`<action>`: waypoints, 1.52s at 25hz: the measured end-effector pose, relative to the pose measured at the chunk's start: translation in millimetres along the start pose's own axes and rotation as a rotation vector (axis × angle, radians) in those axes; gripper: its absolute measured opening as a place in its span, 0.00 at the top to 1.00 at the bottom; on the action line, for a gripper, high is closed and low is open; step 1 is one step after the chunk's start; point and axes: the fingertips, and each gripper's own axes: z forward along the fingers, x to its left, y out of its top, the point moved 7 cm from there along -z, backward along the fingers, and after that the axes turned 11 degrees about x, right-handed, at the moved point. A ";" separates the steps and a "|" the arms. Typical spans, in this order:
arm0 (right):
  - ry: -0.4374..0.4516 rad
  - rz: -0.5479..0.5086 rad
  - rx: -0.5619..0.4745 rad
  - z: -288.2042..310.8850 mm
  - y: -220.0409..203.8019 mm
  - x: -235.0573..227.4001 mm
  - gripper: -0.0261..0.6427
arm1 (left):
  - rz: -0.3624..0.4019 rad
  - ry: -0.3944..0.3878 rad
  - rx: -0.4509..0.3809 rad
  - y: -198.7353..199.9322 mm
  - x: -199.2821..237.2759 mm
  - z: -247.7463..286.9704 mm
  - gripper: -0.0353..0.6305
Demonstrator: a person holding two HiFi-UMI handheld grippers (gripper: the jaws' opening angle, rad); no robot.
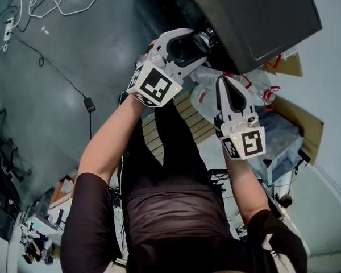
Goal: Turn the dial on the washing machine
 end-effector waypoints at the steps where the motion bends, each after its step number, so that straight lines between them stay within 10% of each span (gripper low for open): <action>1: 0.000 0.000 0.000 0.3 0.0 0.3 0.93 | -0.013 -0.003 -0.005 -0.5 0.4 0.0 0.55; 38: 0.016 0.007 0.005 1.0 0.4 3.8 0.93 | -0.473 -0.140 -0.110 -8.5 8.1 1.6 0.55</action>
